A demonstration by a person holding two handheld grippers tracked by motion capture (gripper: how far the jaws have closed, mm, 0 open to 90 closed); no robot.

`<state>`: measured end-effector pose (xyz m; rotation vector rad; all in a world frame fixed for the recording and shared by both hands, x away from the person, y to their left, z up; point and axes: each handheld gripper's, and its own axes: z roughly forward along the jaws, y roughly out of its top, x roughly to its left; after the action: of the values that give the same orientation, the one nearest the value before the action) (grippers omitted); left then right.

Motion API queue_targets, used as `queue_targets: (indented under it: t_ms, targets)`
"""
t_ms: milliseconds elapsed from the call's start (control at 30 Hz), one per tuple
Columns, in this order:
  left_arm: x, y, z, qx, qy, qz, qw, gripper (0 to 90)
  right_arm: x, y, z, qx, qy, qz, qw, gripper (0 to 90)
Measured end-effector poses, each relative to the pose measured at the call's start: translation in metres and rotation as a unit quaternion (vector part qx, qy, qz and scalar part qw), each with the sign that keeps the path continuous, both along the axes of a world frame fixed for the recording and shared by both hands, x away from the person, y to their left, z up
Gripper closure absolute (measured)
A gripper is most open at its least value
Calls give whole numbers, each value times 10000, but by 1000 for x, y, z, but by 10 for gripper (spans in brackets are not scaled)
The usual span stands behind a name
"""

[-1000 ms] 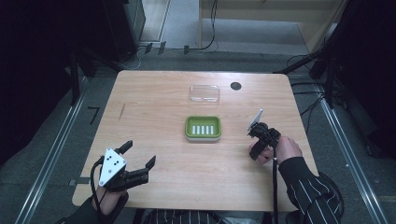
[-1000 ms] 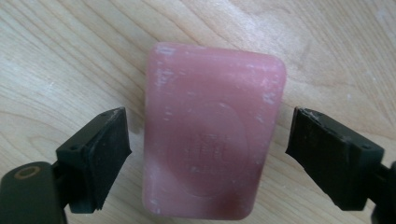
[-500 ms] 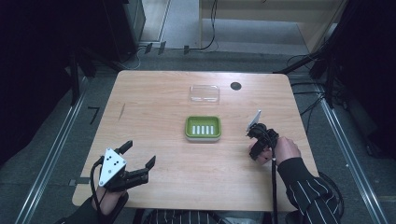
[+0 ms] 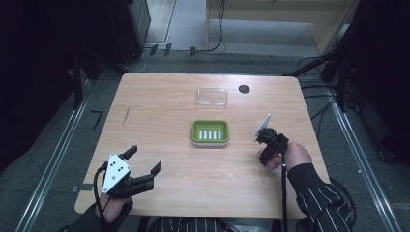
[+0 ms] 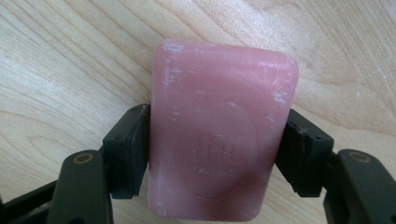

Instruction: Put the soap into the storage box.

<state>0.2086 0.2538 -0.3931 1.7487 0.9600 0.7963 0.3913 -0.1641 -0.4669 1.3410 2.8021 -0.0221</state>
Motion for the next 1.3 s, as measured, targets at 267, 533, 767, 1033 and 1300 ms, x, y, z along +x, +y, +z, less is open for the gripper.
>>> queue_targets:
  t_ms: [267, 533, 767, 1033, 1300]
  targets:
    - [0, 0, 0, 3, 0, -2, 10000, 133, 1, -1, 1, 29, 34, -14, 10000, 371]
    - [0, 0, 0, 4, 0, 0, 10000, 133, 1, -2, 2, 8, 21, 61, 10000, 374]
    - [0, 0, 0, 8, 1, -2, 10000, 133, 1, -2, 6, 54, -3, 127, 9999, 376]
    - [0, 0, 0, 19, 1, -6, 10000, 133, 0, 0, 11, 75, -76, 226, 9997, 377]
    - [0, 0, 0, 12, 4, 0, 10000, 133, 0, 8, 18, 106, -206, 536, 9983, 378]
